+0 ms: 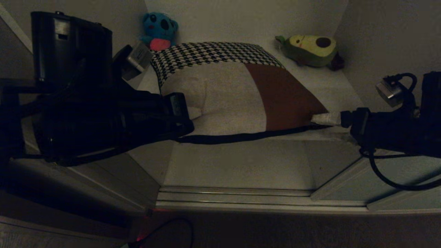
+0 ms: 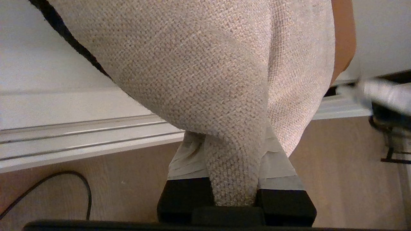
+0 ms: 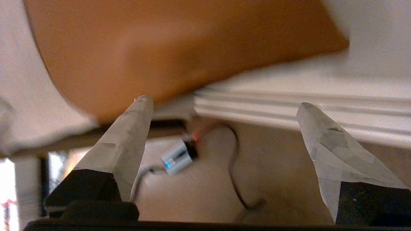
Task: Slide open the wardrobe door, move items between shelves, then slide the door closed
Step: Place the pillow on the lower shelf
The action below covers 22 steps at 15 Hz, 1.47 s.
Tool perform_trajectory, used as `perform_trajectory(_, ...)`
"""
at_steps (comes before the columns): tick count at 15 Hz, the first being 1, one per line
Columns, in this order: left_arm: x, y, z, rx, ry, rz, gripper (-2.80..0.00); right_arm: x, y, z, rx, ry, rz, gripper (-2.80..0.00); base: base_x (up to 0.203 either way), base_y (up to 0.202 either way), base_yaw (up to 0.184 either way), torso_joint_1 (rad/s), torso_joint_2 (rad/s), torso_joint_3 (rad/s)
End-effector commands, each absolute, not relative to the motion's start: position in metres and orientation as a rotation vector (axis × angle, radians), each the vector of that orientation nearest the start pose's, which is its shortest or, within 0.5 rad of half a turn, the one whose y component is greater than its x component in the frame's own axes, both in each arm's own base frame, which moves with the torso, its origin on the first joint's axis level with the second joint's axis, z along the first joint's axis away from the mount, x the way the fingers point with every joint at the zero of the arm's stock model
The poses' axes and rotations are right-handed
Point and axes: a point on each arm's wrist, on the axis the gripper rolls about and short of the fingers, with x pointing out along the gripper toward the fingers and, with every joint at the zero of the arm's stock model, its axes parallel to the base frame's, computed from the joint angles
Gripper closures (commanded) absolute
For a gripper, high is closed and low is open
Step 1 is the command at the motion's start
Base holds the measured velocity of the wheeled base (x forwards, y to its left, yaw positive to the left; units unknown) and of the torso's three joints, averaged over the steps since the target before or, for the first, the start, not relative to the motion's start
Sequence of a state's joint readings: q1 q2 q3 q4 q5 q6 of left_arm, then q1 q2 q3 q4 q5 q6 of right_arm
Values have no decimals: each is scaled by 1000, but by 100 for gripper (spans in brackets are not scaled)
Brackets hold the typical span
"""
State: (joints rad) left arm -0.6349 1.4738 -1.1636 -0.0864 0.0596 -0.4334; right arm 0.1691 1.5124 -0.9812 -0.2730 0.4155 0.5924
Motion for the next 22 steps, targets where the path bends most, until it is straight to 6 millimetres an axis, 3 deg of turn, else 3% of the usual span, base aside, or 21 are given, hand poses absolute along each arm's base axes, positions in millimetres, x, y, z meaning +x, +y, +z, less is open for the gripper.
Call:
perform_trajectory(1,207,-151,291,-341,342,-514,0,277,56,245,621,437,484,-280,0,0,0,0,0,0)
perform_trajectory(6,198,-147,287,-343,368,-577,0,300,53,236,659,451,443,-280,0,0,0,0,0,0)
perform_trajectory(9,198,-147,287,-343,371,-584,0,312,45,245,717,401,422,-280,0,0,0,0,0,0)
perform_trajectory(15,199,-148,282,-336,384,-579,0,312,41,254,729,368,427,-280,0,0,0,0,0,0)
perform_trajectory(16,201,-149,281,-335,387,-577,0,310,42,255,729,369,431,0,0,0,0,0,0,0)
perform_trajectory(22,206,-153,278,-340,384,-579,0,310,47,255,722,373,450,0,0,0,0,0,0,0)
